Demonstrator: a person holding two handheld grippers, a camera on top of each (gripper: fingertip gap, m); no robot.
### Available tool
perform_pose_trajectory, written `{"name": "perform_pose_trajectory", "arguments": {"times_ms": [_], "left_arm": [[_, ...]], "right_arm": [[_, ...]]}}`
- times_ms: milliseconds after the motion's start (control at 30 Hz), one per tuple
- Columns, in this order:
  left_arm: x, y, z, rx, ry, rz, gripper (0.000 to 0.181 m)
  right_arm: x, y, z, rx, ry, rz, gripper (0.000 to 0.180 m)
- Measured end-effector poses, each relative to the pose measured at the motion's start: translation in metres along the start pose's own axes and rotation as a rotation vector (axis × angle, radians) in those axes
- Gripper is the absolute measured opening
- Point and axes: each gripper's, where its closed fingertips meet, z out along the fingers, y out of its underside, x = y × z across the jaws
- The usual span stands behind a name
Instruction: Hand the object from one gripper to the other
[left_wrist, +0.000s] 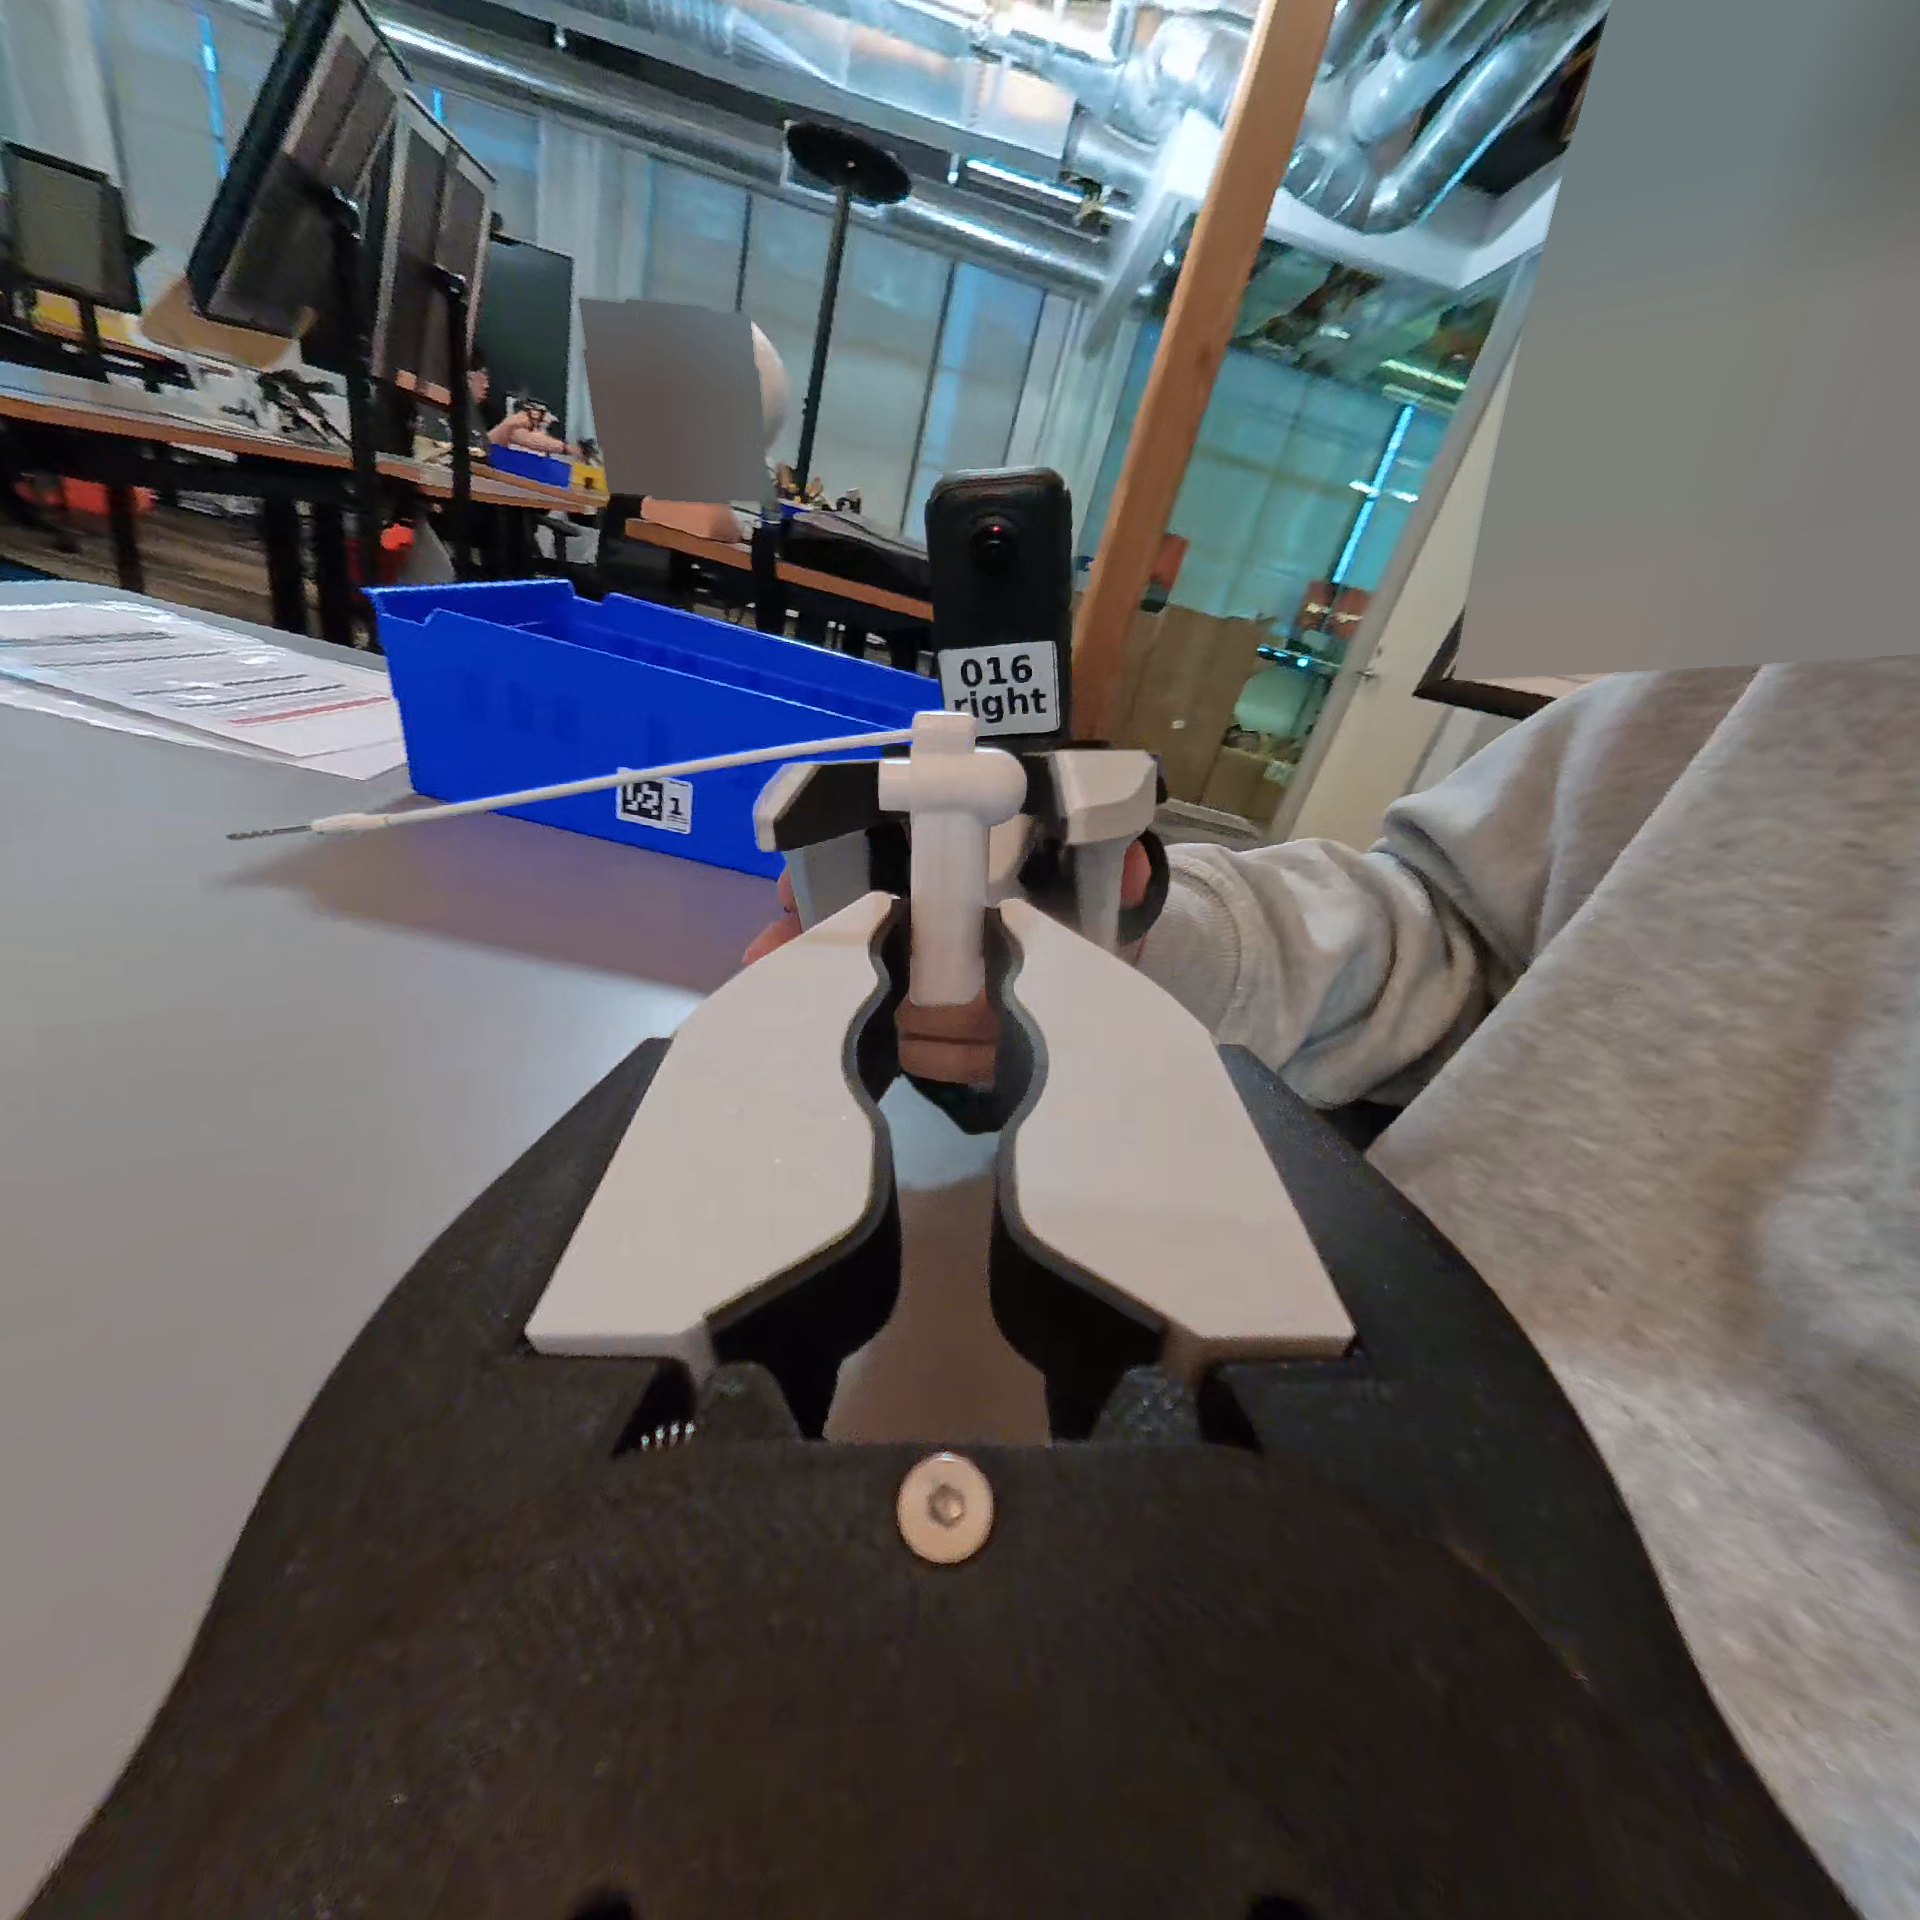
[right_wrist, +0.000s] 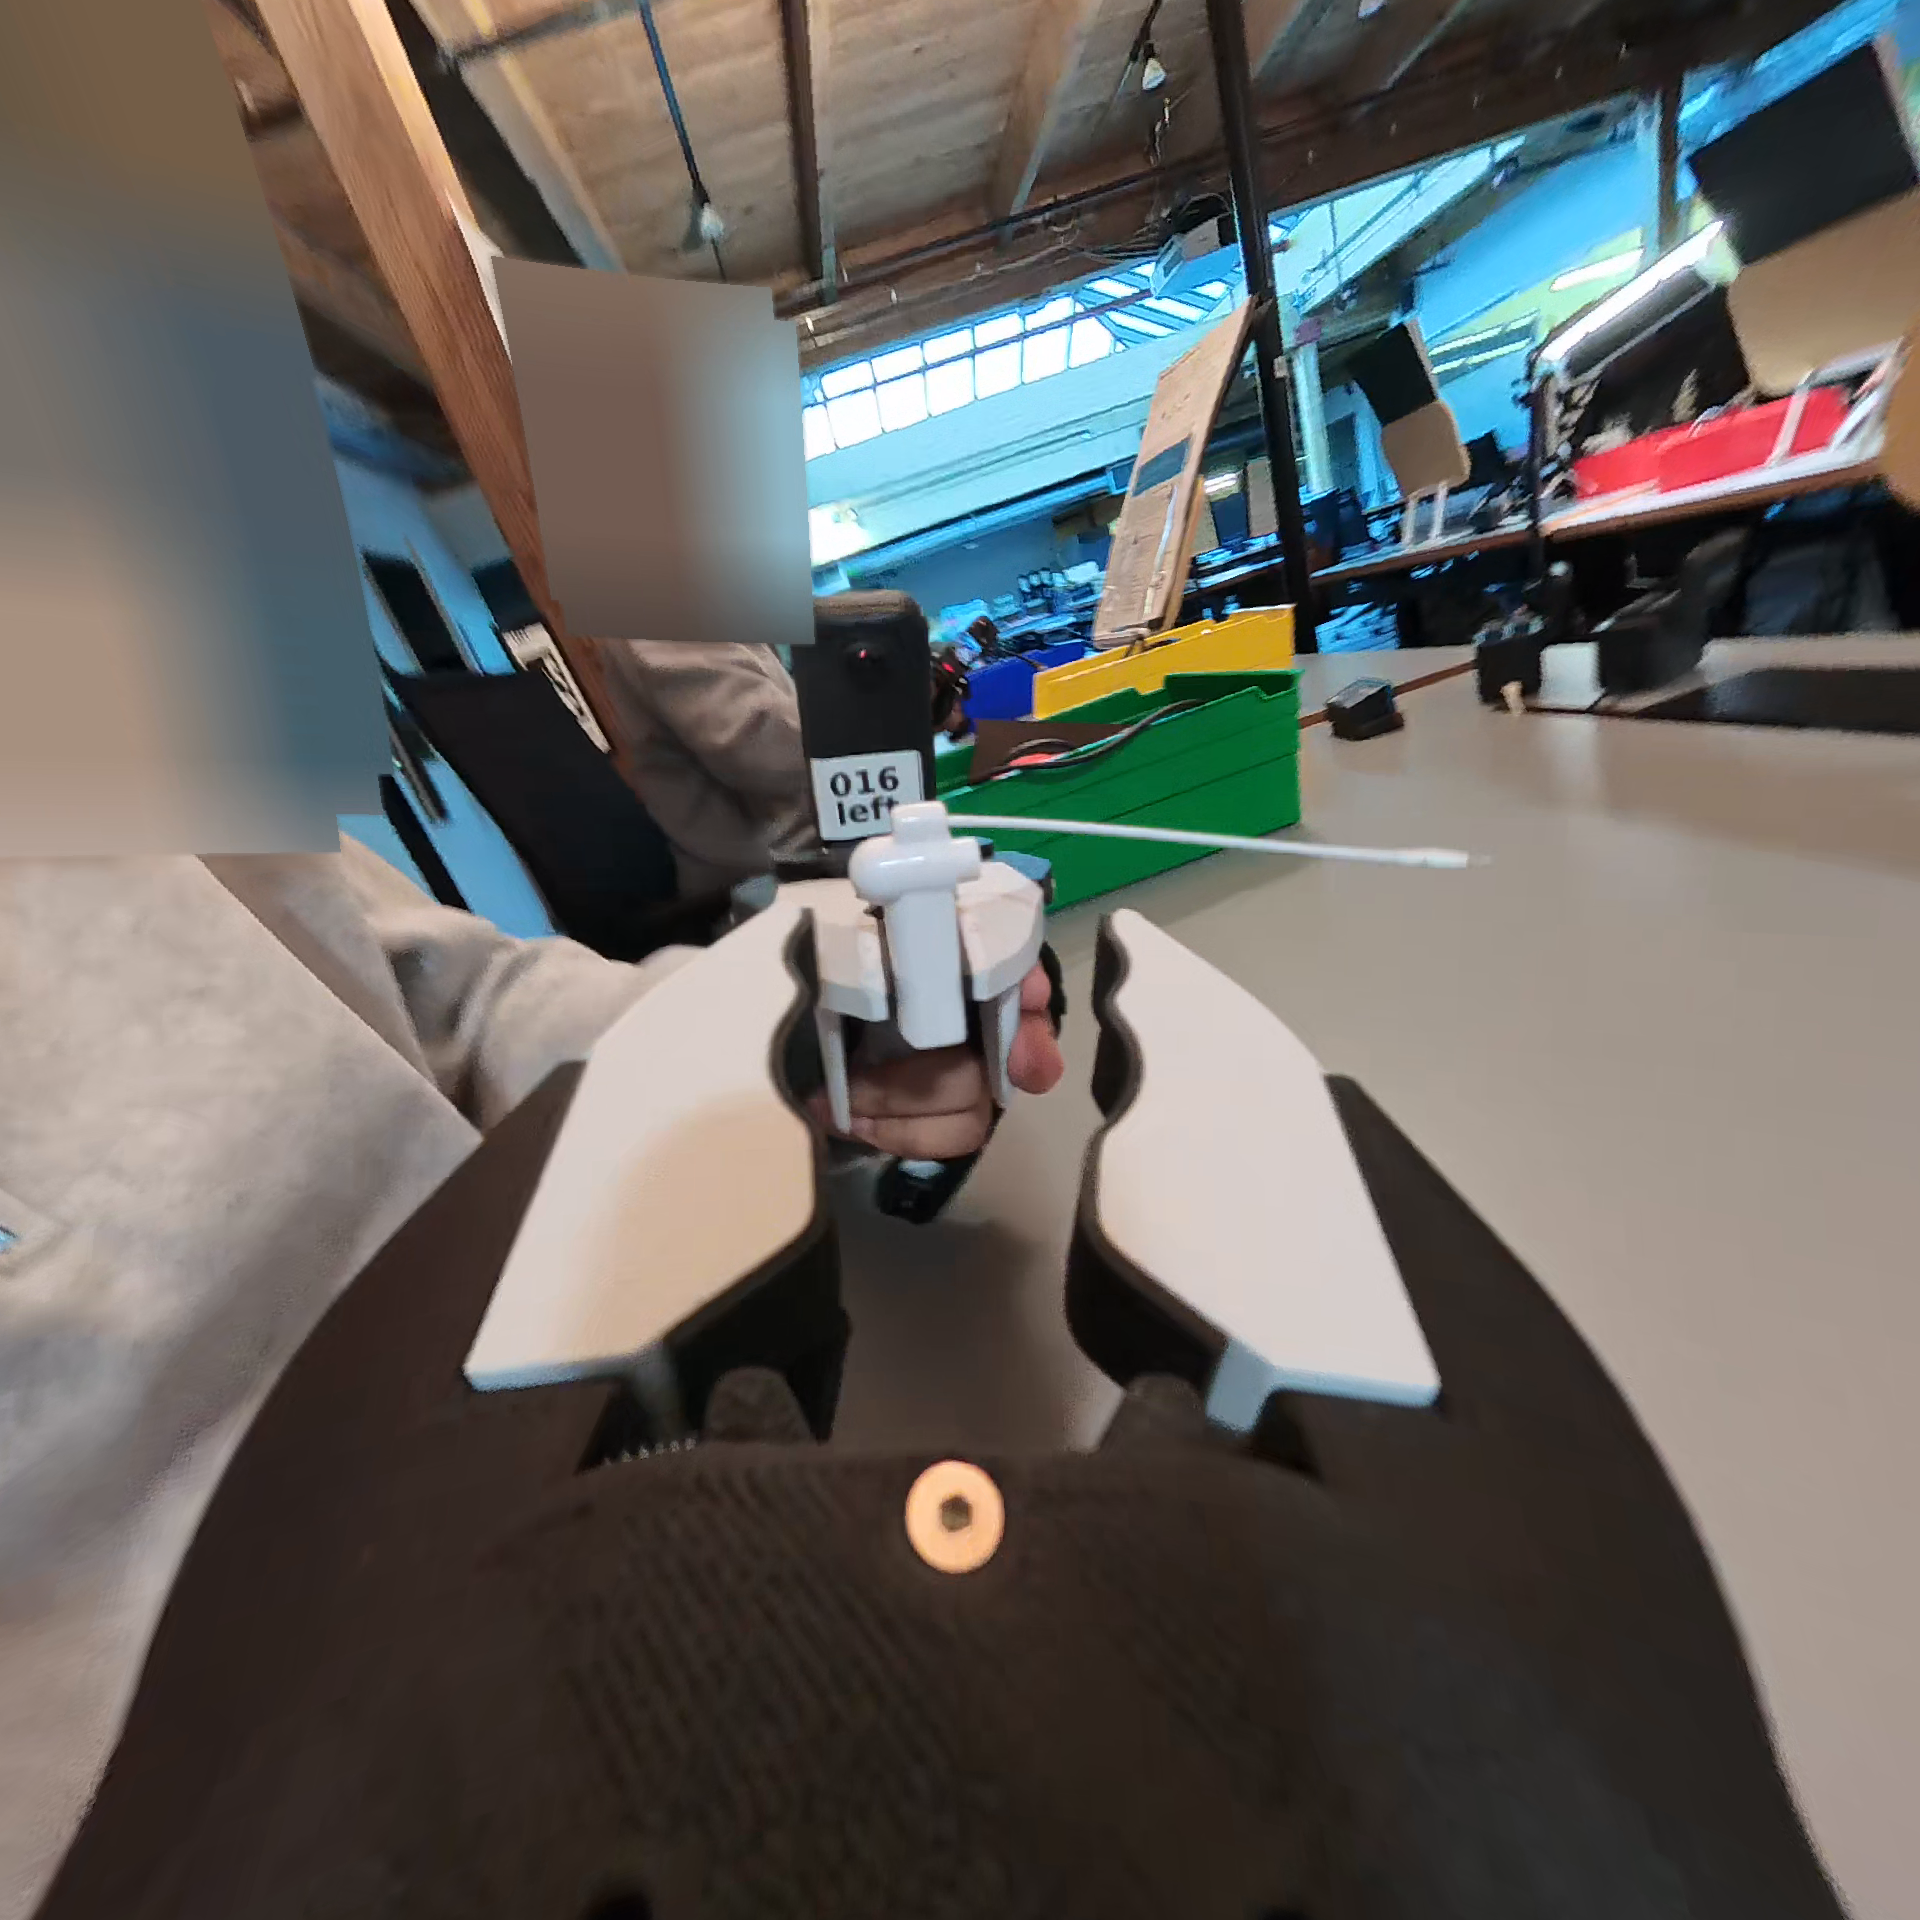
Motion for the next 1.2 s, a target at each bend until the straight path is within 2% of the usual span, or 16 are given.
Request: {"name": "perform_pose_trajectory", "arguments": {"times_ms": [133,500,767,1033,1200], "left_arm": [[0.006,0.004,0.002,-0.017,0.044,-0.012,0.014],[0.01,0.013,0.007,-0.062,0.068,-0.022,0.013],[0.009,0.013,0.007,-0.053,0.057,-0.021,0.013],[-0.009,0.014,0.007,-0.071,-0.103,0.078,0.023],[-0.025,0.023,0.007,-0.159,-0.279,0.211,0.025]], "right_arm": [[-0.002,0.0,0.001,-0.004,0.013,-0.07,0.039],[-0.016,0.002,0.002,-0.02,-0.079,-0.026,0.029],[-0.014,0.002,0.002,-0.029,-0.068,-0.001,0.025],[0.002,-0.001,-0.002,-0.019,0.038,-0.014,0.025],[0.025,0.005,-0.002,-0.056,0.222,-0.049,0.025]]}}
